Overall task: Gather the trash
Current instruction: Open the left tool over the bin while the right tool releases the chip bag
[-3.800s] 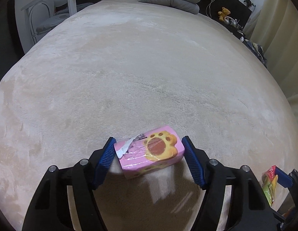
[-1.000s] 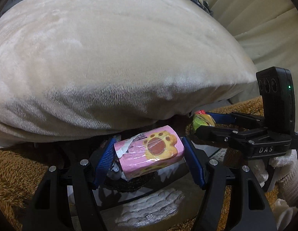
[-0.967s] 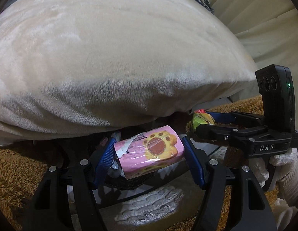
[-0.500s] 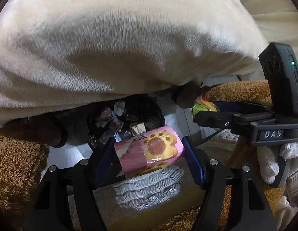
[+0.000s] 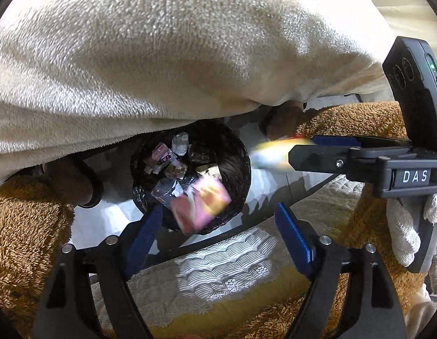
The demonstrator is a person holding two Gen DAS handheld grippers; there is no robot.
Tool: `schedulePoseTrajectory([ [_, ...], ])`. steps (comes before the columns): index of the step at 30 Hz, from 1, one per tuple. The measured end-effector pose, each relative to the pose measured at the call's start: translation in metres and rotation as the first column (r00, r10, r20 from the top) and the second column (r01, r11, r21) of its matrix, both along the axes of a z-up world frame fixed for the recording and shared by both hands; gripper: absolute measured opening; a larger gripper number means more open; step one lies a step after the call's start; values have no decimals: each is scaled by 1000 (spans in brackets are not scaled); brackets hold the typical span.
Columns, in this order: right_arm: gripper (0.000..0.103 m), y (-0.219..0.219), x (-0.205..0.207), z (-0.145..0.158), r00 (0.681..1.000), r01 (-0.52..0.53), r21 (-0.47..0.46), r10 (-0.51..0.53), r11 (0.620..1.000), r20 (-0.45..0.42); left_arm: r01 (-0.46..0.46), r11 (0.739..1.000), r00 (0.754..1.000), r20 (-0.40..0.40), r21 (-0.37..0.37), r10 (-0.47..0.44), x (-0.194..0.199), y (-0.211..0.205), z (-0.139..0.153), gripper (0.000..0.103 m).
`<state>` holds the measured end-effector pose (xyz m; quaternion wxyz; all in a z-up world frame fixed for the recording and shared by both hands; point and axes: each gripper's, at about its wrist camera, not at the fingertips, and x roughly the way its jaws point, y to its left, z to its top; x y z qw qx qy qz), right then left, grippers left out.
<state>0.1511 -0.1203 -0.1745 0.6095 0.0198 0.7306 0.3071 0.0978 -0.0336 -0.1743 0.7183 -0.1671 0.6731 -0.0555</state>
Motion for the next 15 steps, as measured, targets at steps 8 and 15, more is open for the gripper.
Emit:
schedulePoseTrajectory([
  [8,80,3,-3,4,1000,-27,9,27,1000,7,-11,1000,1000,17,12,11,2,3,5,81],
  [15,80,2,-10,21,998,-38,33,37,999,46,-13,999,999,53,35,11,2,3,15,81],
])
